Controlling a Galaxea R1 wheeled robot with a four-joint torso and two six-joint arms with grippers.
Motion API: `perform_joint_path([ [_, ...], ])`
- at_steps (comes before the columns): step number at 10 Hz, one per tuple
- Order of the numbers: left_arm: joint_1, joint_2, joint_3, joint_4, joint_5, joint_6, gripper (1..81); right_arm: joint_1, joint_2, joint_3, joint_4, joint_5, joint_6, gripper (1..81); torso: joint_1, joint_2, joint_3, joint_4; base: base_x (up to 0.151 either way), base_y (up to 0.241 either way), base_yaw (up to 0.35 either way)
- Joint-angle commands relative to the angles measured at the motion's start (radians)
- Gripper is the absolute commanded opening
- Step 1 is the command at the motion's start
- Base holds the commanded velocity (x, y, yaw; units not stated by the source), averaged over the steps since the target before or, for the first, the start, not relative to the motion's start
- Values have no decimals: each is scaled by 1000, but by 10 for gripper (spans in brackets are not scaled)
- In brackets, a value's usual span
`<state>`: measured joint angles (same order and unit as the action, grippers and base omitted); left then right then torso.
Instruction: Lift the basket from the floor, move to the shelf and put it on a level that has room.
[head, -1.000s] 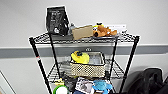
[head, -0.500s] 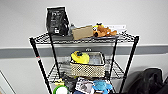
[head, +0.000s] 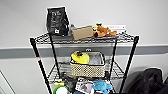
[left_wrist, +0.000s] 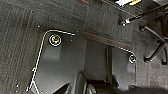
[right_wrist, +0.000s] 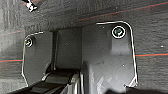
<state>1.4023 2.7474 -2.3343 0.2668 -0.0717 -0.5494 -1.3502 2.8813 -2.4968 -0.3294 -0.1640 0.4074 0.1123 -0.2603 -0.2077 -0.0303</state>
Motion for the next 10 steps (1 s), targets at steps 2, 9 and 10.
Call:
perform_joint_path([
  [2, -42, 74, -120, 37, 47, 25, 811, 53, 49, -74, -43, -49, -4, 811, 0, 0, 13, 0, 0, 0, 0],
  [9, -36, 271, -427, 81, 49, 23, 811, 19, 166, -201, -103, -49, -1, 811, -2, -1, 32, 0, 0, 0, 0],
  [10, -35, 282, -425, 81, 49, 23, 811, 16, 175, -206, -103, -49, -1, 811, -2, -1, 32, 0, 0, 0, 0],
])
